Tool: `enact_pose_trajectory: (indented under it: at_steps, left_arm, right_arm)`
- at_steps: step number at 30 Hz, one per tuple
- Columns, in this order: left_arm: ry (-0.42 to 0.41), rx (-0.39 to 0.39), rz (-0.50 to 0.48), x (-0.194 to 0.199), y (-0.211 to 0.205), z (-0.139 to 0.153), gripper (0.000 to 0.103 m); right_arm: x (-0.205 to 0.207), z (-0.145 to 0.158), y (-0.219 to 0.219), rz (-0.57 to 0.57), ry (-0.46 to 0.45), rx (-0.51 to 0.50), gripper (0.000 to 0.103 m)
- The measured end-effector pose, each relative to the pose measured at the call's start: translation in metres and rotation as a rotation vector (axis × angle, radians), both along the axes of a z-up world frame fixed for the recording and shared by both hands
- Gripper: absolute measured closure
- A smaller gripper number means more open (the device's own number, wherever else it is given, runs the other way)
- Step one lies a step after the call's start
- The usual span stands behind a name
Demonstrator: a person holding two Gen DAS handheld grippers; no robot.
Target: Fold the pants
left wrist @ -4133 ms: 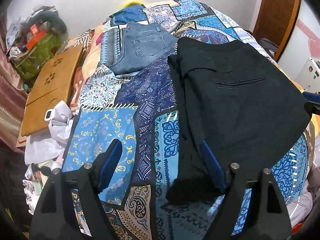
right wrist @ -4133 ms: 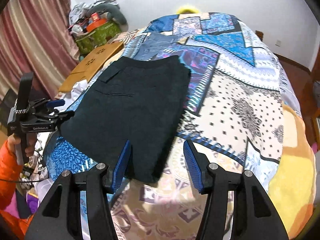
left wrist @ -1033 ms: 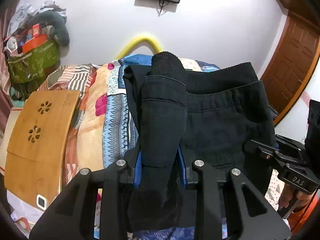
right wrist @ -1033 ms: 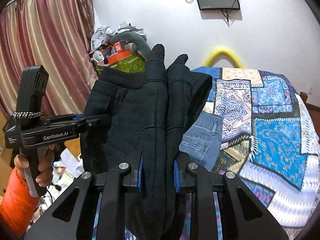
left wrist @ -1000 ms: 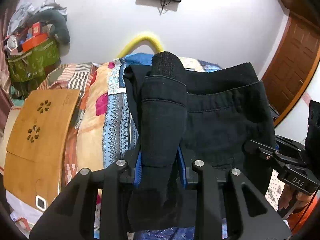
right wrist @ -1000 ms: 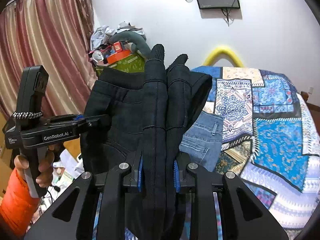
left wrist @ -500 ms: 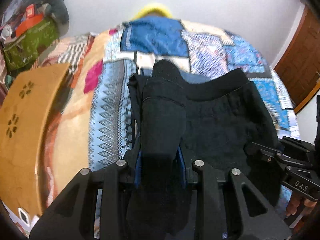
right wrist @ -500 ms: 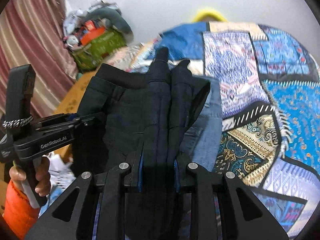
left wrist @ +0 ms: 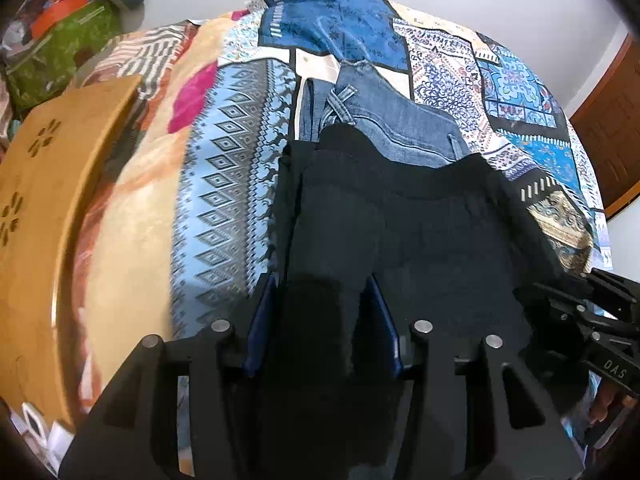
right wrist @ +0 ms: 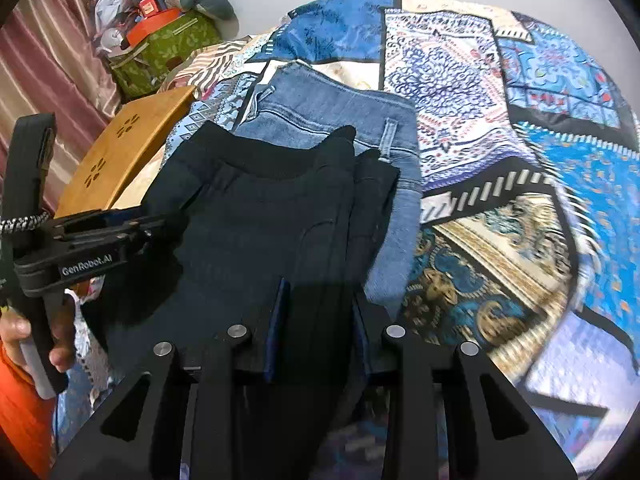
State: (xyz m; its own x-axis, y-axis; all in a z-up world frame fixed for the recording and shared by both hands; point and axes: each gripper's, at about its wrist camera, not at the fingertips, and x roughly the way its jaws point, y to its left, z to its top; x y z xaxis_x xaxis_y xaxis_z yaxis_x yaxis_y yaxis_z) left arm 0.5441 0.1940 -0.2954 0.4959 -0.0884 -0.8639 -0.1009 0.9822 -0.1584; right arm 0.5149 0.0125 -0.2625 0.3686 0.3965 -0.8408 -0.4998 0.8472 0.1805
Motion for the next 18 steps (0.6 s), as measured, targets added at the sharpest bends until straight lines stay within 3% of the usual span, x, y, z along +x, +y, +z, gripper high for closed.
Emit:
enact_pose_trajectory:
  at_steps: [4, 7, 14, 18]
  left_arm:
    - [-0.033, 0.066, 0.003, -0.024, -0.004, 0.025, 0.055]
    - [-0.076, 0.058, 0.016, -0.053, -0.002, 0.053, 0.055]
    - [-0.278, 0.08, 0.003, -0.141, -0.016, 0.143, 0.055]
    - [-0.411, 0.132, -0.011, -0.199, -0.034, 0.195, 0.055]
  right_arm:
    - [-0.012, 0.018, -0.015, -0.01, -0.048, 0.02, 0.075]
    - [-0.036, 0.043, -0.029, -0.022, -0.087, 0.079, 0.075]
    - [-0.11, 0.116, -0.044, 0.001, -0.267, 0.169, 0.076]
    - [-0.16, 0.159, -0.05, 0.014, -0.4, 0.214, 0.075]
